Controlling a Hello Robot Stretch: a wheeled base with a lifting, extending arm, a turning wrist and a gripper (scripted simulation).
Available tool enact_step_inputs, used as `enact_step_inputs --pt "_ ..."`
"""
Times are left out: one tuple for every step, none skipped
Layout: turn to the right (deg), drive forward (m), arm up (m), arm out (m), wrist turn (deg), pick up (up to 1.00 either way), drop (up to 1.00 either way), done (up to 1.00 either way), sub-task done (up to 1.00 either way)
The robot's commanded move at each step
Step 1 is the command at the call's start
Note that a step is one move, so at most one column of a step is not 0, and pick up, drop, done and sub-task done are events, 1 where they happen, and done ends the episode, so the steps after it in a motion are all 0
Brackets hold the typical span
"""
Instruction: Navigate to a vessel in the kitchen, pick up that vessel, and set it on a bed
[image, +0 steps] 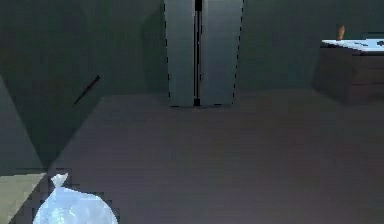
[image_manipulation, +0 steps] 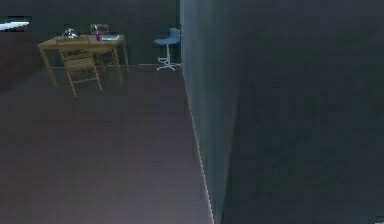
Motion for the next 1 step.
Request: enact_step_inputs --pt "45.0 0.0 0.0 0.0 0.0 0.0 0.0 0.0 0.0"
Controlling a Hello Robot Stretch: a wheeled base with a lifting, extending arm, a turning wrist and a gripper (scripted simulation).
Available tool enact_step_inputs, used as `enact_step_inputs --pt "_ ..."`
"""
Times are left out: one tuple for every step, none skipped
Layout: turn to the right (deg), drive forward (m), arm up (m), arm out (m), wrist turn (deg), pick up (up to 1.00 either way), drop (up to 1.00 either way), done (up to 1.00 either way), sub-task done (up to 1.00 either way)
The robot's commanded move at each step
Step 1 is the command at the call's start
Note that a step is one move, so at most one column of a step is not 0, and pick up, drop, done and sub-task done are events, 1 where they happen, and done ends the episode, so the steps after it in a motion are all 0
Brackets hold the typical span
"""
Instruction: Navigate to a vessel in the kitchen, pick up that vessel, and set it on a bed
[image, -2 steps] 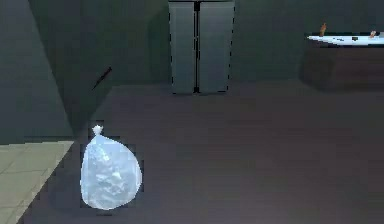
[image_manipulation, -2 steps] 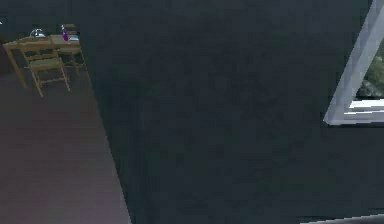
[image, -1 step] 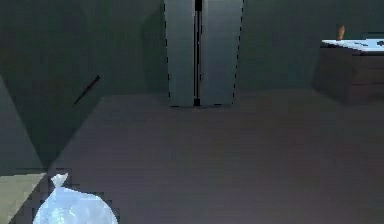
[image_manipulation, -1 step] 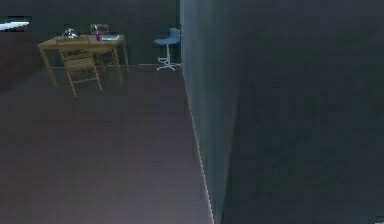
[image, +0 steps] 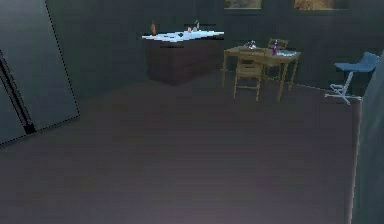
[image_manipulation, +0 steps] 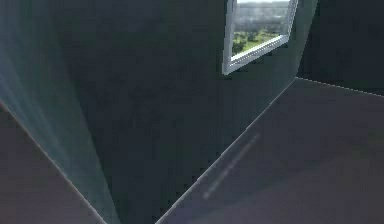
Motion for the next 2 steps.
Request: enact_step_inputs --pt "15.0 0.0 0.0 0.0 0.0 0.0 0.0 0.0 0.0" --pt "0.0 0.55 0.0 0.0 0.0 0.0 0.0 0.0 0.0"
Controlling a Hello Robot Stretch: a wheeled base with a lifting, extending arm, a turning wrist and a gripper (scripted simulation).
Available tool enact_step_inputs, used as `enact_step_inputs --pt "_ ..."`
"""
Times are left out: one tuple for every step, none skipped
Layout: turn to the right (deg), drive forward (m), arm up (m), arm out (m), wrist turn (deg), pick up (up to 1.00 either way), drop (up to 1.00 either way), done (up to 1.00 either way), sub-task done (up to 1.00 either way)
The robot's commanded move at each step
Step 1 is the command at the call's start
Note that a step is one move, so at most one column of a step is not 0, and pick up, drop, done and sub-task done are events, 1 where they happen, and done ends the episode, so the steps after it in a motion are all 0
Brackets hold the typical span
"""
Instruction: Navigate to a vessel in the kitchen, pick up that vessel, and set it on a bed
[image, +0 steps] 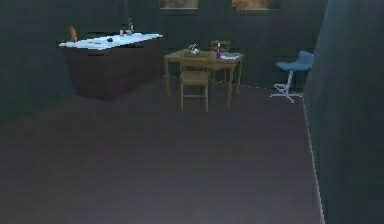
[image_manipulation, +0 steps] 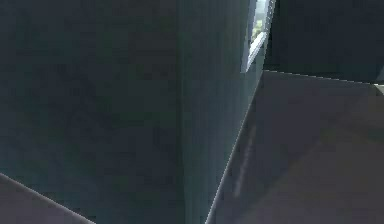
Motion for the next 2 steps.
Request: enact_step_inputs --pt "12.0 0.0 0.0 0.0 0.0 0.0 0.0 0.0 0.0" --pt "0.0 1.0 0.0 0.0 0.0 0.0 0.0 0.0 0.0"
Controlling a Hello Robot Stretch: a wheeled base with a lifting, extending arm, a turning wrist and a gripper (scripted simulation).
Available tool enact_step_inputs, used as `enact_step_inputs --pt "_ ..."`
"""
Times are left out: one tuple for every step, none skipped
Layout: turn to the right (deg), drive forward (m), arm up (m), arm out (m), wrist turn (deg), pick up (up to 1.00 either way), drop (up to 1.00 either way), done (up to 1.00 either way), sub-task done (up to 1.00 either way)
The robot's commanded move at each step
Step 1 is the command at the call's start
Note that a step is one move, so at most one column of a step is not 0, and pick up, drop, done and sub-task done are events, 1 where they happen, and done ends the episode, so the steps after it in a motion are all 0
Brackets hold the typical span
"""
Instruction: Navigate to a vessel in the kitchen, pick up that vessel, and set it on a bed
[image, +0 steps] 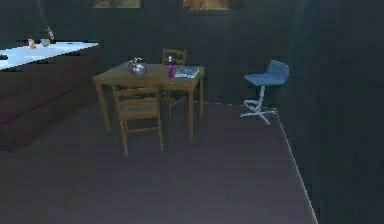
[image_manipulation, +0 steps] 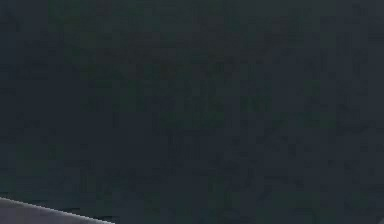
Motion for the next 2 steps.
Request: enact_step_inputs --pt "0.0 1.0 0.0 0.0 0.0 0.0 0.0 0.0 0.0" --pt "9.0 0.0 0.0 0.0 0.0 0.0 0.0 0.0 0.0"
